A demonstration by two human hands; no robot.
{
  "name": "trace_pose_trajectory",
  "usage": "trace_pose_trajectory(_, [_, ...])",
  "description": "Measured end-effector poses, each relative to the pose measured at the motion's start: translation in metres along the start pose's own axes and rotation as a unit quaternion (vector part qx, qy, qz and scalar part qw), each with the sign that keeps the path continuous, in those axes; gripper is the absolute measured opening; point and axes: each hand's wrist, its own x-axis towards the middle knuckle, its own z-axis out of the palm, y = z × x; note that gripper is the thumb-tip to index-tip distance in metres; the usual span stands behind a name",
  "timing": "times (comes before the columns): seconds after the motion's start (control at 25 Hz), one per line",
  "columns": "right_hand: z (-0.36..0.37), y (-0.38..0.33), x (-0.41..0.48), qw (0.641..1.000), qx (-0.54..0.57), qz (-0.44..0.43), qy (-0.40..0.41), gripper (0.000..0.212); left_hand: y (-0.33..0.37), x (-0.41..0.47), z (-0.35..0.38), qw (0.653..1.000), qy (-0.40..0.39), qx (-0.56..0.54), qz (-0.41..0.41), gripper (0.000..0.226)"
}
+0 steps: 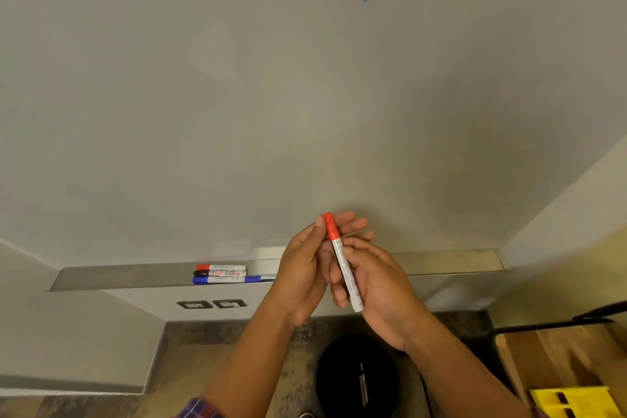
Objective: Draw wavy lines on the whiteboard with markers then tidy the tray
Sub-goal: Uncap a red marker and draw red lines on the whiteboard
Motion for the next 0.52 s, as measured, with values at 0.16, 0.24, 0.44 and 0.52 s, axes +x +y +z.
trace_pose_trajectory(0.16, [0.000, -0.011, -0.012, 0.996, 0.066, 0.056, -0.031, 0.035, -0.002, -0.005, 0.017, 0.998, -0.044, -0.037, -0.006, 0.057])
trace_pose_trajectory(0.24, [-0.002, -0.011, -0.016, 0.993, 0.079, 0.075, -0.039, 0.037, -0.005, -0.007, 0.023, 0.998, -0.049, -0.049, -0.012, 0.058])
trace_pose_trajectory(0.44, [-0.004, -0.010, -0.022, 0.994, 0.067, 0.087, 0.000, 0.033, -0.007, -0.012, 0.042, 0.996, 0.006, -0.089, -0.020, 0.035])
trace_pose_trajectory(0.52, [-0.003, -0.009, -0.024, 0.994, 0.037, 0.090, 0.043, 0.036, -0.010, -0.013, 0.049, 0.996, 0.050, -0.066, -0.020, 0.030])
